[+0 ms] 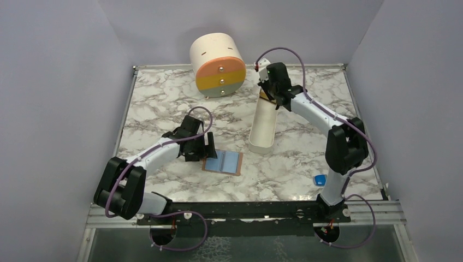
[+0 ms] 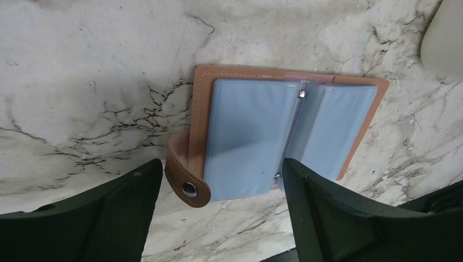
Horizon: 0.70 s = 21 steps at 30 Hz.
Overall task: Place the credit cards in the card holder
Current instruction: Pick up the credit card from the storage box, then insert the credit card into the card holder.
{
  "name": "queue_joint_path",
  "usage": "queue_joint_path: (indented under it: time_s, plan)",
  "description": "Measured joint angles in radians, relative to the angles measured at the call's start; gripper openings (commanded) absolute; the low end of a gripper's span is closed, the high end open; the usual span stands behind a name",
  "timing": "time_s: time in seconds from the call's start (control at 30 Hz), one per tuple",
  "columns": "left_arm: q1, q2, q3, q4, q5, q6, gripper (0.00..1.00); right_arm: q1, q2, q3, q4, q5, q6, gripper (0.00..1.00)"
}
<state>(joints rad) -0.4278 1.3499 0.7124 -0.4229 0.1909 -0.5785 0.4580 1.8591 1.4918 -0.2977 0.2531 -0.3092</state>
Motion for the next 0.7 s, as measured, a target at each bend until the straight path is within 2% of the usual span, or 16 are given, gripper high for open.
queue_joint_path:
  time_s: [0.17,0.5,0.7]
  plan:
    - [0.003,0.005,-0.055,0.062,0.076,-0.034,0.76,0.000,-0.119,-0.032,-0.085,-0.093,0.170,0.01]
    - [0.003,-0.020,-0.116,0.139,0.179,-0.110,0.66,0.067,-0.434,-0.259,-0.117,-0.321,0.491,0.01]
    - [0.002,-0.030,-0.148,0.161,0.213,-0.146,0.50,0.140,-0.510,-0.435,-0.088,-0.454,0.669,0.01]
